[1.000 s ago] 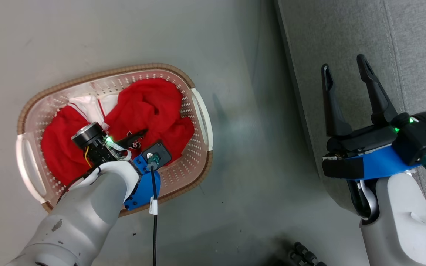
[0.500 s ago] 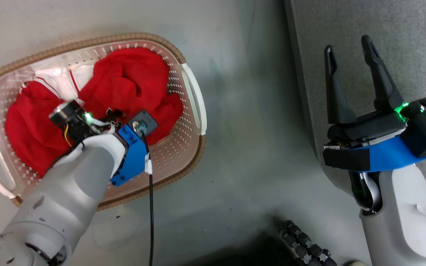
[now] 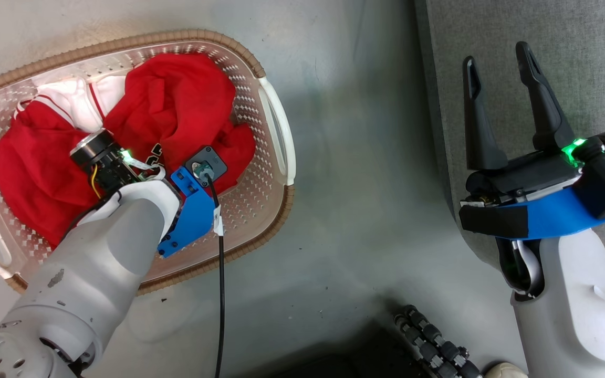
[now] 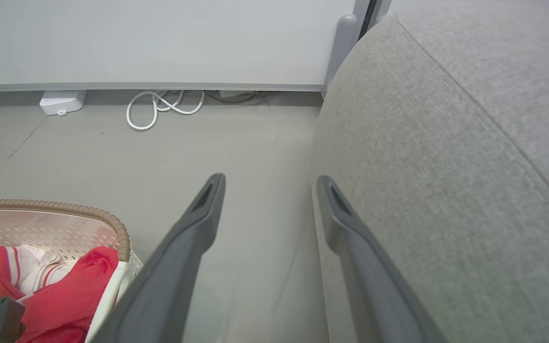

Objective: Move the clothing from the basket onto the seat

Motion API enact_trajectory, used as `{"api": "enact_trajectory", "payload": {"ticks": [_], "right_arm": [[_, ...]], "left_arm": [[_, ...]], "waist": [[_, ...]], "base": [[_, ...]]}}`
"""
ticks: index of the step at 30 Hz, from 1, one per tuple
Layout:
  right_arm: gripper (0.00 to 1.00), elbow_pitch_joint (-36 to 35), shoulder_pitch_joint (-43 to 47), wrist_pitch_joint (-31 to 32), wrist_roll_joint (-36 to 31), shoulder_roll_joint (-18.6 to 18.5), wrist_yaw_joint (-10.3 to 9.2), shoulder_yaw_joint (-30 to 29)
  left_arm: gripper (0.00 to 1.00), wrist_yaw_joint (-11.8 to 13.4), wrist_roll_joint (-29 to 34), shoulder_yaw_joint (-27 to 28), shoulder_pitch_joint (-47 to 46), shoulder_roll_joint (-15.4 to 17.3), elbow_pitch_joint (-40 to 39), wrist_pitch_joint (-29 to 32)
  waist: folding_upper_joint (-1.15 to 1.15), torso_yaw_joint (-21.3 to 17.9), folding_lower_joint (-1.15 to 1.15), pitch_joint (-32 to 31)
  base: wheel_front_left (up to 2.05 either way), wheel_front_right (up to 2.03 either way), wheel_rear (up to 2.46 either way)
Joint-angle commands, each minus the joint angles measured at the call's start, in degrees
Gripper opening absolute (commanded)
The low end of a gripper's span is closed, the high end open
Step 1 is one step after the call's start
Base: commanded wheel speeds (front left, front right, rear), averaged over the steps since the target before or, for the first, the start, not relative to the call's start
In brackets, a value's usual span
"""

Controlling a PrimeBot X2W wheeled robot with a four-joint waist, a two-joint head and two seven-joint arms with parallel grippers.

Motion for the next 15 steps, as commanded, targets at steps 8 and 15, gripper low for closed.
{"api": "enact_trajectory", "payload": {"ticks": [8, 15], "right_arm": [[1.00, 0.46, -0.77, -0.22, -0.72, -0.15, 0.01, -0.22], [1.00, 1.28, 0.01, -0.22, -2.03, -0.15, 0.01, -0.77]], "left_arm": [[0.00, 0.00, -1.02, -0.84, -0.17, -0.77, -1.11, -1.18], [0.00, 0.00, -2.96, -1.09, 1.16, -2.74, -2.26, -5.14]], "waist": [[0.00, 0.96, 0.00, -1.87], [0.00, 3.01, 0.00, -5.54]], "base": [[0.00, 0.00, 0.00], [0.00, 0.00, 0.00]]}}
